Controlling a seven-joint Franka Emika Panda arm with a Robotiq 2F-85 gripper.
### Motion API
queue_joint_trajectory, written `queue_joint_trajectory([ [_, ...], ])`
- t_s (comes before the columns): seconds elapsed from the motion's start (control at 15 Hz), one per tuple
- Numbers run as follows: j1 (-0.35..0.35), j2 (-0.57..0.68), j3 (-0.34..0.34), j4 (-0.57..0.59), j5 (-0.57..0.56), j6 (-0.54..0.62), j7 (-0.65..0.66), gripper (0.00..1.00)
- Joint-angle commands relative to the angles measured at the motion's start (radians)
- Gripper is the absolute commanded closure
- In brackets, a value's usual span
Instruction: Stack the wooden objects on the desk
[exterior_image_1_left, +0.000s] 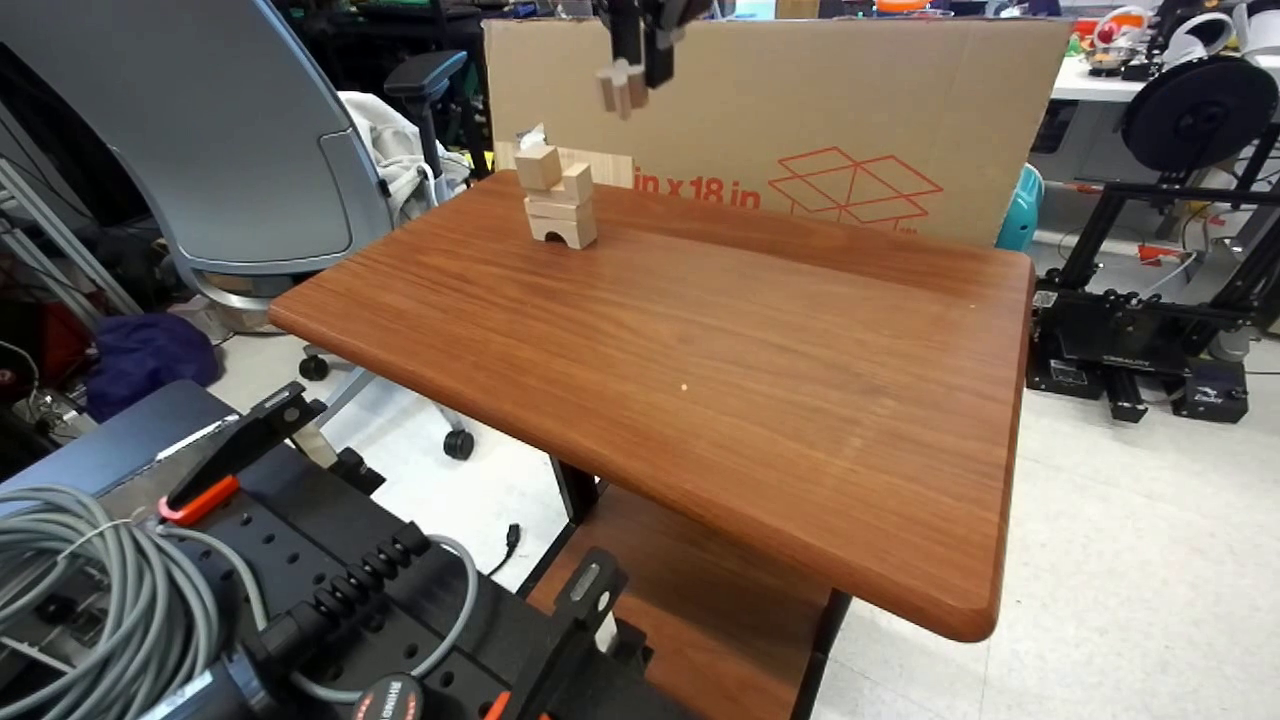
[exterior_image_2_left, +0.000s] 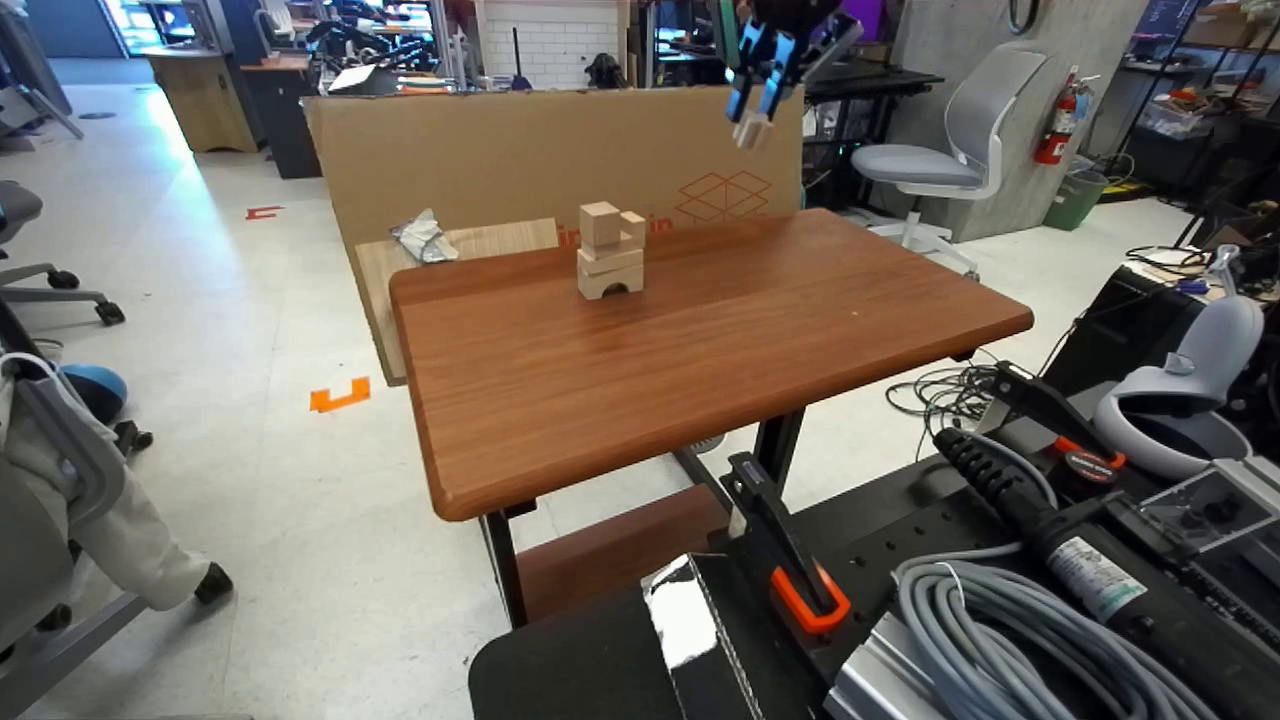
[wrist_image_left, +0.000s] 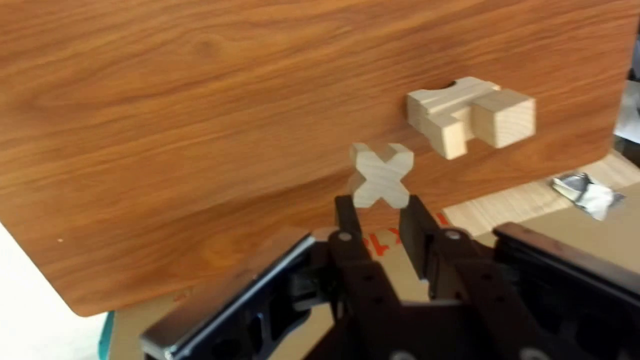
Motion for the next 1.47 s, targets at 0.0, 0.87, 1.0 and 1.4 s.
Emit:
queue_joint_trajectory([
  [0.0,0.063,-0.035,0.024,0.051,0.029,-0.047,0.079,0.93],
  [0.87,0.172,0.231,-0.007,0.354,-0.107,-0.242,0.251,0.93],
  [1.0,0.188,0.278,-0.027,0.391,-0.16,-0.246,0.292,0.93],
  [1.4,0.225,0.352,-0.043,0.452,-0.215,-0.269,0.327,0.93],
])
